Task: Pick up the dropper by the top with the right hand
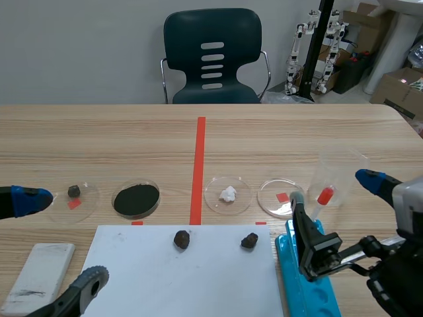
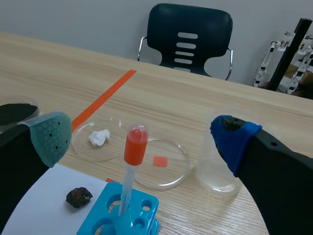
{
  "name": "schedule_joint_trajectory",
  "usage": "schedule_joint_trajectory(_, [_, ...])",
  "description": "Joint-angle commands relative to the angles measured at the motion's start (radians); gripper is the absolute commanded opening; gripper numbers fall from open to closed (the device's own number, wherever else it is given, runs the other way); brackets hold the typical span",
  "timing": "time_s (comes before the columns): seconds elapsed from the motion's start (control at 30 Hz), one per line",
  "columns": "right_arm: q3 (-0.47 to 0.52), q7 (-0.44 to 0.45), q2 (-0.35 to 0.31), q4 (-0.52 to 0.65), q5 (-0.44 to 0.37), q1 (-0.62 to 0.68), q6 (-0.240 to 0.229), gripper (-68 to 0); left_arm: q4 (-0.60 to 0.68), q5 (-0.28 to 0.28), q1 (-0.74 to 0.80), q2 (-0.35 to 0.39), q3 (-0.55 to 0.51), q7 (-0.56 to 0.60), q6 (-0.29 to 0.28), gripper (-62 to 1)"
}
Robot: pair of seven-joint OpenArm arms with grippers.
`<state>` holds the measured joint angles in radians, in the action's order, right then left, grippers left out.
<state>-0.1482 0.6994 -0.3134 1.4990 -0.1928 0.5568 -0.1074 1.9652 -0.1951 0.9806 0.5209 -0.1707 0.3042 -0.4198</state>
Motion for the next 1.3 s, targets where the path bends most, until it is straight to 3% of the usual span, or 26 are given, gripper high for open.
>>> schedule_joint_trajectory(0.0, [0.000, 0.017, -0.013, -0.002, -0.010, -0.019, 0.004, -10.0, 0.010, -0.011, -0.003, -0.003, 0.003, 0.017, 0.002, 1.3])
schedule_joint_trajectory(0.2, [-0.004, 0.025, -0.013, -0.028, -0.021, -0.039, 0.004, -10.3, 0.010, -0.011, -0.003, -0.003, 0.003, 0.017, 0.002, 1.3])
schedule_joint_trajectory(0.33, [-0.010, 0.025, -0.013, -0.028, -0.021, -0.039, 0.004, -18.1, 0.010, -0.011, -0.003, -0.003, 0.003, 0.017, 0.002, 1.3])
schedule_joint_trajectory(0.53, [-0.030, 0.024, -0.013, -0.030, -0.021, -0.033, 0.010, -20.4, 0.010, -0.011, -0.003, -0.003, 0.003, 0.017, 0.002, 1.3])
schedule_joint_trajectory(0.67, [-0.031, 0.024, -0.013, -0.030, -0.021, -0.033, 0.010, -29.0, 0.010, -0.011, -0.003, -0.003, 0.003, 0.017, 0.002, 1.3])
schedule_joint_trajectory(1.27, [-0.031, 0.021, -0.013, -0.036, -0.024, -0.017, 0.011, -29.4, 0.010, -0.011, -0.003, -0.003, 0.003, 0.017, 0.002, 1.3])
